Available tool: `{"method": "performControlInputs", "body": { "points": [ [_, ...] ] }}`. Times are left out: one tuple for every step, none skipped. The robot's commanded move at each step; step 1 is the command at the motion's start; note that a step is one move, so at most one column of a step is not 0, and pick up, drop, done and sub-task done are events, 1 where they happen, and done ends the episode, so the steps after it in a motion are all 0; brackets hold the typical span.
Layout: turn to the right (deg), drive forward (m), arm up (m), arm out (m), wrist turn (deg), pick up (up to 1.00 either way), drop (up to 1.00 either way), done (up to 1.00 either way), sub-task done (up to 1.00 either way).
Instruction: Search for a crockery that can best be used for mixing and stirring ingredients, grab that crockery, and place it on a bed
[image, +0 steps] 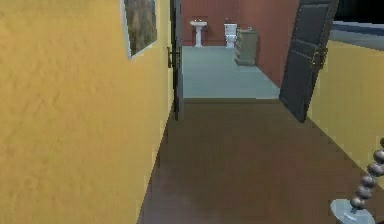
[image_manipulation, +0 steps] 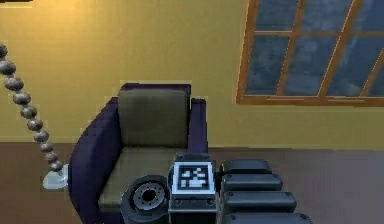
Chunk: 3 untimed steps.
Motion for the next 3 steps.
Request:
{"method": "performControlInputs", "body": {
  "points": [
    [45.0, 0.00, 0.00, 0.00, 0.0, 0.00, 0.00, 0.00, 0.00],
    [45.0, 0.00, 0.00, 0.00, 0.0, 0.00, 0.00, 0.00, 0.00],
    [3.0, 0.00, 0.00, 0.00, 0.0, 0.00, 0.00, 0.00, 0.00]
  ]
}}
